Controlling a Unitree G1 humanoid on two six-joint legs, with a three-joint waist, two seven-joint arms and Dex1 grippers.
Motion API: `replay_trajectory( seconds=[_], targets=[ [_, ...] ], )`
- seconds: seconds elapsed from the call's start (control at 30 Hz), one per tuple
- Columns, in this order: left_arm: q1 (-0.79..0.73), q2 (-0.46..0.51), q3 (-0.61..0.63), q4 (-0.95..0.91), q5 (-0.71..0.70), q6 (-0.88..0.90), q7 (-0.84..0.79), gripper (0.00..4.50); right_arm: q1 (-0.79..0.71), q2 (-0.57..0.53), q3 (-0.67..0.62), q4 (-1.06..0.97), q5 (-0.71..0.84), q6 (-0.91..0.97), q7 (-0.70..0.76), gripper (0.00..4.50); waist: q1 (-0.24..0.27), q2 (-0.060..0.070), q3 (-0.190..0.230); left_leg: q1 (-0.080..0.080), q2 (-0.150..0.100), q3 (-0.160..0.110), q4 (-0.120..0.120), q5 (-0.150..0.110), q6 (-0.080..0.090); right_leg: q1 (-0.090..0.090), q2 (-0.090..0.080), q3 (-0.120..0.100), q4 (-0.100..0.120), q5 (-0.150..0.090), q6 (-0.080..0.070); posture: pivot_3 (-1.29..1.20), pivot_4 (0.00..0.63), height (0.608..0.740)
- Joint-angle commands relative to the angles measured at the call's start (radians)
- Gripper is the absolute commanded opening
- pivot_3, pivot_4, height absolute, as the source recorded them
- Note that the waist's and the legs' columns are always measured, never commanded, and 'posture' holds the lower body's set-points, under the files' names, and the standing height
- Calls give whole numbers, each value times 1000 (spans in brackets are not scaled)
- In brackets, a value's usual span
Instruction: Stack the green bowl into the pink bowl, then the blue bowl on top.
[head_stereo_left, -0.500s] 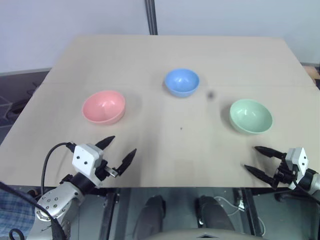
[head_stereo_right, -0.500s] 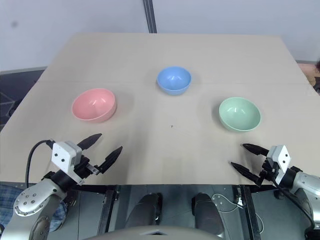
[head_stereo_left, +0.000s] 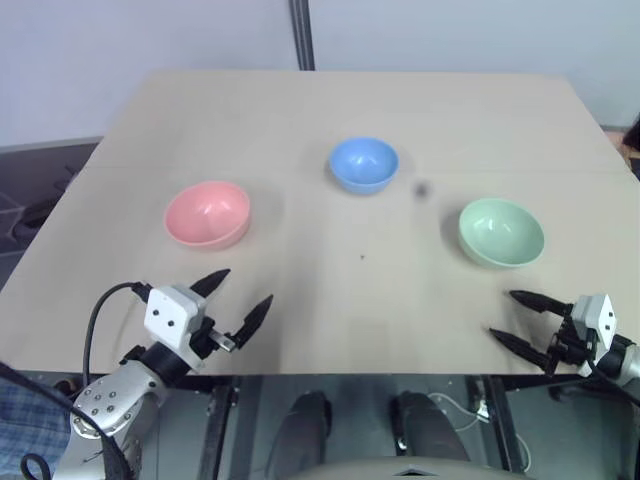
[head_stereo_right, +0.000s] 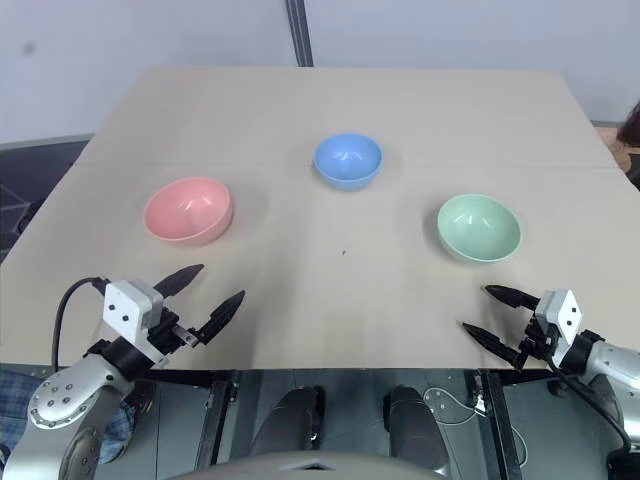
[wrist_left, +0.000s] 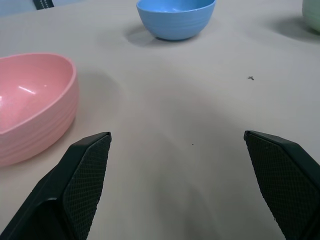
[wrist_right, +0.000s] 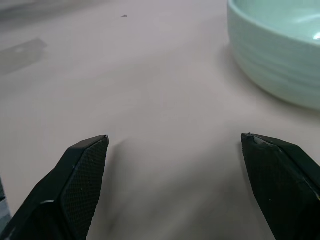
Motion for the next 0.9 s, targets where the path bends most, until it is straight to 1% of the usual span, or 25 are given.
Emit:
replay_trajectory(
  seconds=[0.03,0.27,0.37,0.43,0.53,0.67,0.8,0.9],
  targets=[
    [-5,9,12,-7,-11,-20,-5,4500,-2,3,-10,-29,12,-2,0,4446,0,0,0,0,0,0,0,0,0,0,0,0,0,0,0,0,150,740],
    [-15,5,1,11,-4,-32,-9,4500,0,10,3,-47,7,-3,-5,4446,0,0,0,0,0,0,0,0,0,0,0,0,0,0,0,0,150,740],
    [-22,9,-2,22,13,-36,-1,4500,-7,19,8,-87,36,0,11,4446,-1,0,0,0,0,0,0,0,0,0,0,0,1,0,0,0,150,740],
    [-33,19,-9,41,45,-16,22,4500,-6,23,11,-145,69,37,7,4446,-1,0,0,0,0,0,0,0,0,0,0,0,1,0,0,0,150,740],
    [-90,32,-32,87,127,52,100,4500,-8,12,44,-282,101,104,1,4446,0,1,0,1,0,0,0,0,0,0,0,0,3,0,0,0,150,740],
    [-121,58,-55,90,149,59,86,4500,-16,-3,67,-430,136,202,-45,4446,0,0,-1,1,0,-1,2,0,0,0,1,0,3,0,0,0,150,740],
    [-170,110,-86,94,217,119,109,4500,-46,-24,84,-533,165,298,-94,4446,1,0,0,0,0,-1,2,0,0,0,1,0,3,0,0,0,150,740],
    [-208,190,-137,111,337,143,119,4500,-62,-27,87,-565,172,342,-121,4446,2,0,-1,0,0,-2,3,0,0,0,1,-1,4,0,0,0,150,740]
  ],
)
